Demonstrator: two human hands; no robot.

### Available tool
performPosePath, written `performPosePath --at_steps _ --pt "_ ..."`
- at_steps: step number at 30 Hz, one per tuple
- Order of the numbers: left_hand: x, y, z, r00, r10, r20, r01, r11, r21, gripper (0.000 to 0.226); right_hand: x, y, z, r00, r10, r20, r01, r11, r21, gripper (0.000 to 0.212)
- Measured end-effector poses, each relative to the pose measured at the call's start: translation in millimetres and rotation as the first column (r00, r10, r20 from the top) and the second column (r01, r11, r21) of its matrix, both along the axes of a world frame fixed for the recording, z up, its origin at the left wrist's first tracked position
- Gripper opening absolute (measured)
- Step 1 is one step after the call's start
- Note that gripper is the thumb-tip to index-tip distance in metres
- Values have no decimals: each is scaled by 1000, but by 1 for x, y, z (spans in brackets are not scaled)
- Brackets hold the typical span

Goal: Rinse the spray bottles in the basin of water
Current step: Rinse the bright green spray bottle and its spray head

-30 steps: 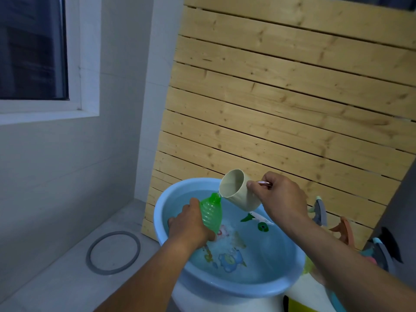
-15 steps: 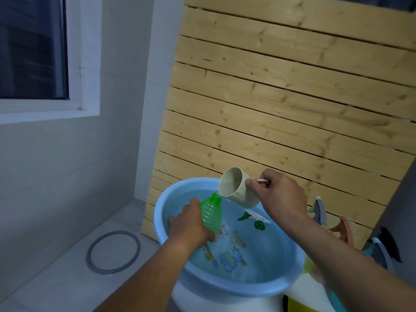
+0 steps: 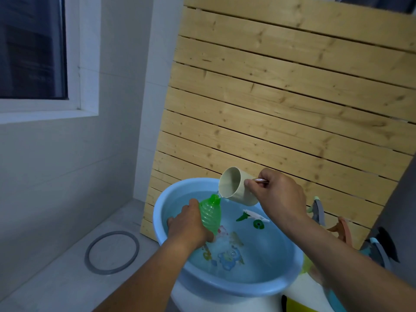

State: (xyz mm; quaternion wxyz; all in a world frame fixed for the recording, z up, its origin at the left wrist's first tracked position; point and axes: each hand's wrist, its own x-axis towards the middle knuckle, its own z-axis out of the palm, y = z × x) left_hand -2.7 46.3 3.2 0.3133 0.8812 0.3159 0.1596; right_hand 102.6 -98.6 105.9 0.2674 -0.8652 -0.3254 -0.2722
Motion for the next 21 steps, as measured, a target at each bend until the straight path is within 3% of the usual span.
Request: performPosePath --at_steps 21 --pt "-3 -2 3 1000 -2 -20 2 1000 6 68 -7 1 -3 993 25 118 -17 998 -66 29"
